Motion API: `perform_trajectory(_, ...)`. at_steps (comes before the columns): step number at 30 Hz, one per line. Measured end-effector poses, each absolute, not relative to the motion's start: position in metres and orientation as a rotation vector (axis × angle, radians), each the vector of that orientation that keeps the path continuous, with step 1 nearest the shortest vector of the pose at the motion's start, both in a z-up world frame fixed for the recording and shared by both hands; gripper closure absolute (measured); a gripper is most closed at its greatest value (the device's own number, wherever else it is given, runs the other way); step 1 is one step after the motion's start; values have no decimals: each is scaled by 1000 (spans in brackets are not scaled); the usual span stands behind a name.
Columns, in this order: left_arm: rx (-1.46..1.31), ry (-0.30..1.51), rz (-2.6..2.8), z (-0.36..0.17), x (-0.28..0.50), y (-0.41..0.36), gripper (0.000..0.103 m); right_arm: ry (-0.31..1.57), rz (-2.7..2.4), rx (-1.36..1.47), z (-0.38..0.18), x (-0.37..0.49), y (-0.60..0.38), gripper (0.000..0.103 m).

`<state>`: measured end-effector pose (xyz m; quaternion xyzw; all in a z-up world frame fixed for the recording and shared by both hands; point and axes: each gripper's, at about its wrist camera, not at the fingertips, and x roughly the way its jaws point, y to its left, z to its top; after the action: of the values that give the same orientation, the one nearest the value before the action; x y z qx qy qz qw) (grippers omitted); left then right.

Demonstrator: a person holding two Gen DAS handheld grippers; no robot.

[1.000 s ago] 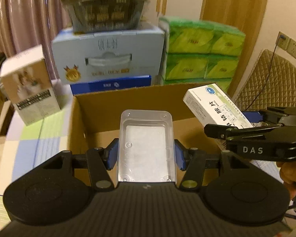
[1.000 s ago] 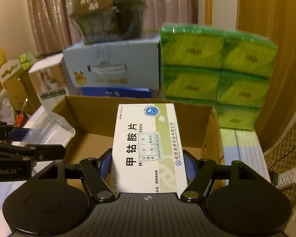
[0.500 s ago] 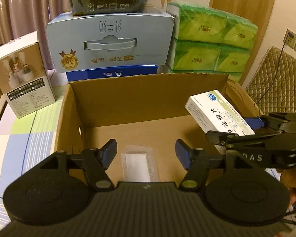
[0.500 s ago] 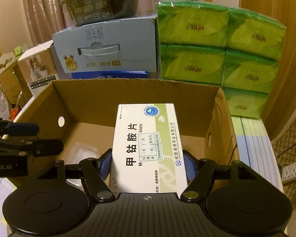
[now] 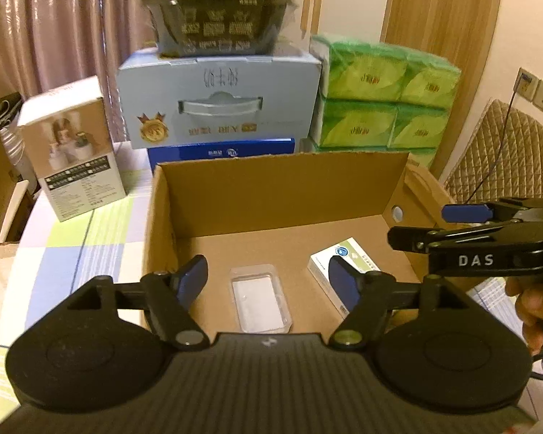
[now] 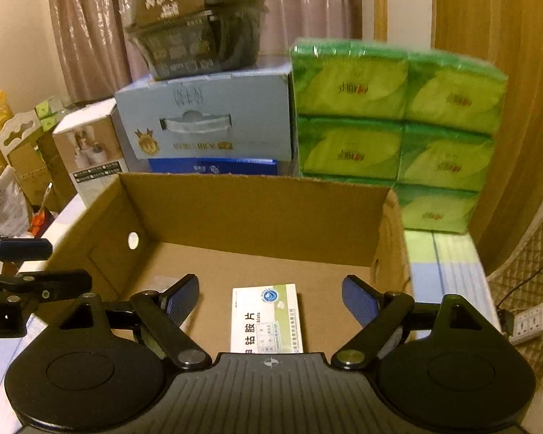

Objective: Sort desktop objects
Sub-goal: 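Carry both items into the cardboard box and open both tools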

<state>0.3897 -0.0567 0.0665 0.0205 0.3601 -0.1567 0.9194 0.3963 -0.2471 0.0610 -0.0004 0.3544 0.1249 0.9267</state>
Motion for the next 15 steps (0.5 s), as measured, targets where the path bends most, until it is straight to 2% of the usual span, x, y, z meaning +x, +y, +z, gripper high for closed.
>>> perform_trajectory(8,26,707,-300,98,337,-44,24,693,279,-15,98,332,-242,15)
perform_trajectory(15,2,689,-288,114,272,-31,8,681,310,-33,115,258,-239,10)
